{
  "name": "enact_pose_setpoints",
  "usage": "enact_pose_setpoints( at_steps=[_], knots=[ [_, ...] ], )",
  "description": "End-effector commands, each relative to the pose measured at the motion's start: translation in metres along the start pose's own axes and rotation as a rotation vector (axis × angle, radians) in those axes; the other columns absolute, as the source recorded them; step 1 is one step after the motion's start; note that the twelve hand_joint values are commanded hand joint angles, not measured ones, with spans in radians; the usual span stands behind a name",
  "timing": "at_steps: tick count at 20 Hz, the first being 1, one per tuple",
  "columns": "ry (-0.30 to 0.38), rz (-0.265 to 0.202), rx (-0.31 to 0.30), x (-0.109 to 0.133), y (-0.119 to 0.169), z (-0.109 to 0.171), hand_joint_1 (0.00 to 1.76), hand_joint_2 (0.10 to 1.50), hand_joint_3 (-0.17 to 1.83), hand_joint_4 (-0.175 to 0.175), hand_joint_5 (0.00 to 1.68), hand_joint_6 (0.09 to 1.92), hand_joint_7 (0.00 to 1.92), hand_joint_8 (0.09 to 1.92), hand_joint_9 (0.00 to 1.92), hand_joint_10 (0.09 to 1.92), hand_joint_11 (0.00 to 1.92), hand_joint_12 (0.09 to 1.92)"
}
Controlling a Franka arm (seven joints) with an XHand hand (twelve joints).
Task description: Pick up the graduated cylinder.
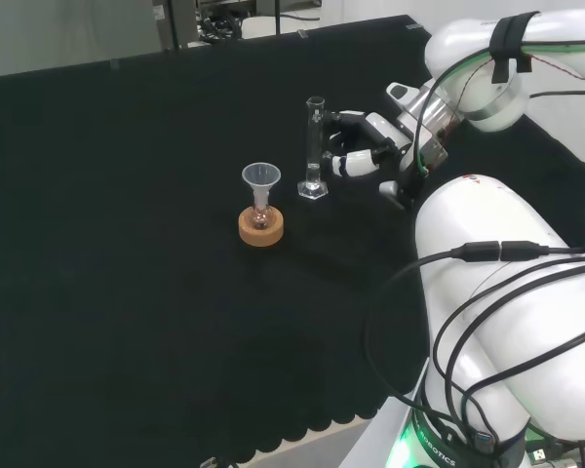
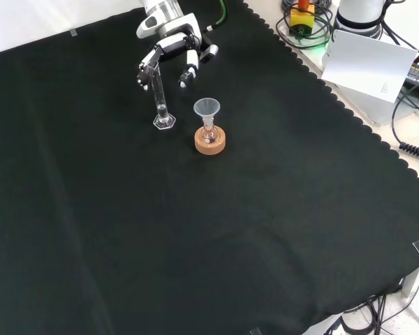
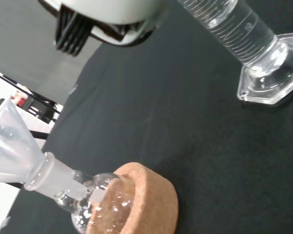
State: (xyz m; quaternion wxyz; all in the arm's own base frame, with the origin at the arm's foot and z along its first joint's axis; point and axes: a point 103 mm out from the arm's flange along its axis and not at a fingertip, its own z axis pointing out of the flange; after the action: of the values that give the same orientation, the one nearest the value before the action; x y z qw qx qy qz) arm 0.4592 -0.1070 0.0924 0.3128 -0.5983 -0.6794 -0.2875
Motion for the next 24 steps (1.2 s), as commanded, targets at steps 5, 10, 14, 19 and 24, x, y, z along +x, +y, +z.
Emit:
enact_pose_setpoints(
  at_steps=[5, 10, 14, 19, 24],
  knots=[
    [0.106, -0.017, -0.057, -0.003, 0.007, 0.004, 1.08, 0.57, 0.72, -0.060, 0.57, 0.09, 0.46, 0.68, 0.58, 0.61, 0.29, 1.34],
    [0.133, -0.025, -0.053, -0.005, 0.012, 0.009, 1.08, 0.56, 0.74, -0.060, 0.58, 0.09, 0.43, 0.67, 0.59, 0.61, 0.30, 1.34],
    [0.157, -0.038, -0.056, -0.004, 0.019, 0.015, 1.09, 0.55, 0.76, -0.062, 0.58, 0.09, 0.42, 0.67, 0.62, 0.60, 0.33, 1.33],
    [0.185, -0.058, -0.061, 0.000, 0.025, 0.021, 1.09, 0.55, 0.77, -0.062, 0.58, 0.09, 0.43, 0.67, 0.64, 0.59, 0.35, 1.32],
    [0.185, -0.075, -0.058, 0.005, 0.029, 0.028, 1.09, 0.54, 0.78, -0.062, 0.59, 0.09, 0.45, 0.68, 0.65, 0.58, 0.38, 1.32]
  ],
)
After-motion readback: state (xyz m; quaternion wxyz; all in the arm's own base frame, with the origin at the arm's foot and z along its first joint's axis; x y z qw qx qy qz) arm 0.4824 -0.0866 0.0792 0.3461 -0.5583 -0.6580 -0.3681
